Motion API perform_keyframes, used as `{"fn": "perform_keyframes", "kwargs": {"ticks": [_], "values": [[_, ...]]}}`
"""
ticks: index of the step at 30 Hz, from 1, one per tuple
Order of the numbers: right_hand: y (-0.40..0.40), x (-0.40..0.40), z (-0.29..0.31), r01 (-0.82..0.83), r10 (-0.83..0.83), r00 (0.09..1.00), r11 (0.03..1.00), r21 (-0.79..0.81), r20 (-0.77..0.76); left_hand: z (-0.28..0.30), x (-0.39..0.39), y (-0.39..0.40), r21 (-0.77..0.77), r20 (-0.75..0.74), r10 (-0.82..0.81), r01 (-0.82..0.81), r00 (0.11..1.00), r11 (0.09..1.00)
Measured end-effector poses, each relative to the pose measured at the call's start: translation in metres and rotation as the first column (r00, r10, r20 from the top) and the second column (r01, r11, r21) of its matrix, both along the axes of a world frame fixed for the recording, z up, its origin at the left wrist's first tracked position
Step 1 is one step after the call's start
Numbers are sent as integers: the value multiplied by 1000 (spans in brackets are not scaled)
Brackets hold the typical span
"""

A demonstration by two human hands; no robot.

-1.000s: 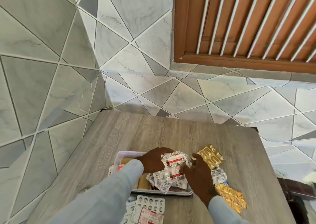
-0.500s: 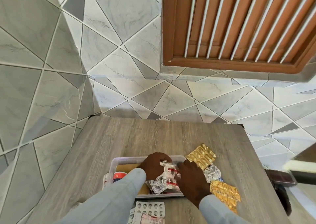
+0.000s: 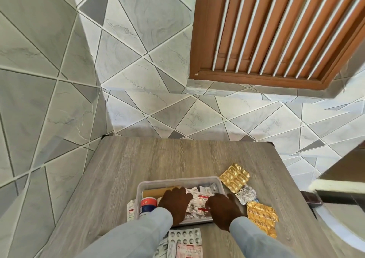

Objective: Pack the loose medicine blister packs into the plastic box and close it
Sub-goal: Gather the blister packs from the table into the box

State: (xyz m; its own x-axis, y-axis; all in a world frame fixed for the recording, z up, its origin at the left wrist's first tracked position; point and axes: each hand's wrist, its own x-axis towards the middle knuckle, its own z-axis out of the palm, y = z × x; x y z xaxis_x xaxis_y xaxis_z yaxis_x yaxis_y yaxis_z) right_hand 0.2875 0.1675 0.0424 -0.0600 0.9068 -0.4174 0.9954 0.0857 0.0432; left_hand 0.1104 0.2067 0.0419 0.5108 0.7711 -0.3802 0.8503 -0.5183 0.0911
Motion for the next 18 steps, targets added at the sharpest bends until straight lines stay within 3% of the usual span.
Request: {"fn": "perform_keyframes", "kwargs": {"ticks": [4, 8, 12, 15, 18], "values": [[-8, -2, 3, 70, -73, 994, 996, -50, -82, -6, -1, 2, 144, -115, -160, 176, 980, 974], [-19, 2, 8, 137, -116, 971, 987, 88, -207, 0, 5, 6, 150, -122, -199, 217, 972, 965], [-28, 32, 3, 343, -219, 904, 884, 319, -366, 12, 28, 9, 160, 93, -125, 109, 988, 981], [-37, 69, -10, 554, -393, 792, 784, 281, -466, 22, 56, 8, 139, 246, -98, 65, 964, 988], [-43, 114, -21, 596, -504, 772, 786, 166, -387, 24, 100, 12, 86, 379, -38, 6, 925, 996]]}}
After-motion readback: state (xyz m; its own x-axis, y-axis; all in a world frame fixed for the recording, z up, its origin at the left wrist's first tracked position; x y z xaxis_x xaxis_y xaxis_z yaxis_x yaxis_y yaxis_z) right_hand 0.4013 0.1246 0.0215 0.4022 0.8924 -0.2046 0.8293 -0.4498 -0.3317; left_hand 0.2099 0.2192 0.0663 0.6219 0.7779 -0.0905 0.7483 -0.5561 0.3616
